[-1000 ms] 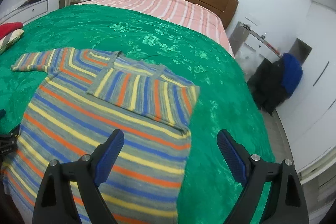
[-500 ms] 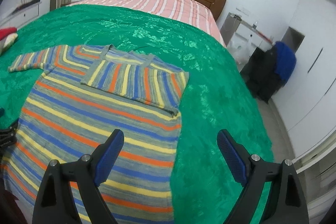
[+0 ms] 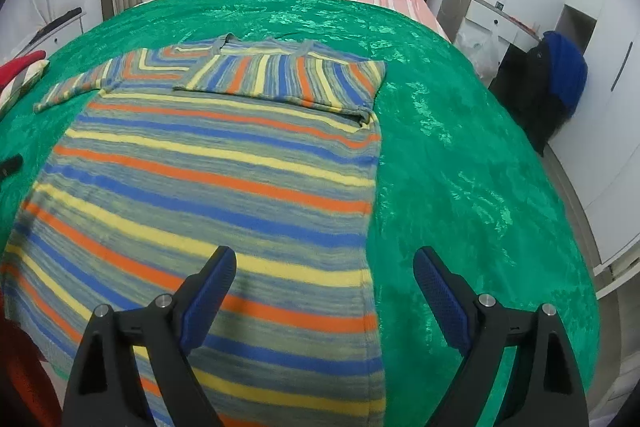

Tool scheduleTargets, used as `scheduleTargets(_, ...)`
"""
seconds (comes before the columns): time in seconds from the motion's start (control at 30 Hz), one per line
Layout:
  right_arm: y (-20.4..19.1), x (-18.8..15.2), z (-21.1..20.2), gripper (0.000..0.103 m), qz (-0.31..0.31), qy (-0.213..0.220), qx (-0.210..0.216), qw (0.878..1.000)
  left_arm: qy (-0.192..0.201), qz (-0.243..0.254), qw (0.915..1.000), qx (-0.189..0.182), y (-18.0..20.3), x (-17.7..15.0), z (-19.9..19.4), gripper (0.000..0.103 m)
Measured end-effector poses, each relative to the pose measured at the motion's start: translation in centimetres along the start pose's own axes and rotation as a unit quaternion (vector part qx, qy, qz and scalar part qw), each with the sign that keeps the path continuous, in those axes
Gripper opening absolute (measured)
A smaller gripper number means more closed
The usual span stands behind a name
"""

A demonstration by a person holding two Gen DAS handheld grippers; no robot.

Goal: Fold small clothes
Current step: 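Open the right gripper and move both tools over the sweater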

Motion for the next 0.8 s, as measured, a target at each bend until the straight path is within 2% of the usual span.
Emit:
scheduleTargets(0.33,-0.3,0.3,-1.0,0.09,0.0,0.012,-0.001,1.0,0.011,0.013,0.9994,0.03,0.0,1.2,-2.2,0.102)
scheduleTargets(0.4,-0.5,0.2,-1.1,0.09,-0.002,0.012,0.001,1.0,0.011,0.015,0.9995,0.025,0.0,1.3,-2.2,0.102)
scheduleTargets(0.47,-0.6,0.1,-1.1,0.09,-0.003,0.01,0.004,1.0,-0.005,0.009,0.9999,-0.007,0.0,1.4,-1.3,0.102)
scheduleTargets(0.57,-0.6,0.1,-1.3,0.09,-0.004,0.011,0.008,1.0,-0.038,-0.036,0.9953,-0.081,-1.8,2.6,1.0,0.102)
scheduleTargets(0.63,-0.6,0.1,-1.6,0.09,-0.005,0.016,0.011,1.0,-0.05,-0.089,0.989,-0.107,-4.9,4.5,3.0,0.102)
scheduleTargets(0.7,-0.4,0.1,-1.8,0.09,-0.003,0.019,0.011,1.0,-0.057,-0.136,0.9831,-0.109,-9.0,7.2,5.7,0.102)
scheduleTargets(0.8,0.0,0.0,-1.5,0.09,0.004,0.017,0.014,1.0,-0.073,-0.167,0.9788,-0.093,-13.0,10.2,9.8,0.102)
Point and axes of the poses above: each gripper's, at about its wrist camera, not at the fingertips, and z roughly the way its jaws point, y to its right, x to its top, the point moved 6 cm from there along z, roughly the way its jaws point, and after that the axes turned 1 degree about -y, right-handed, at the moved point
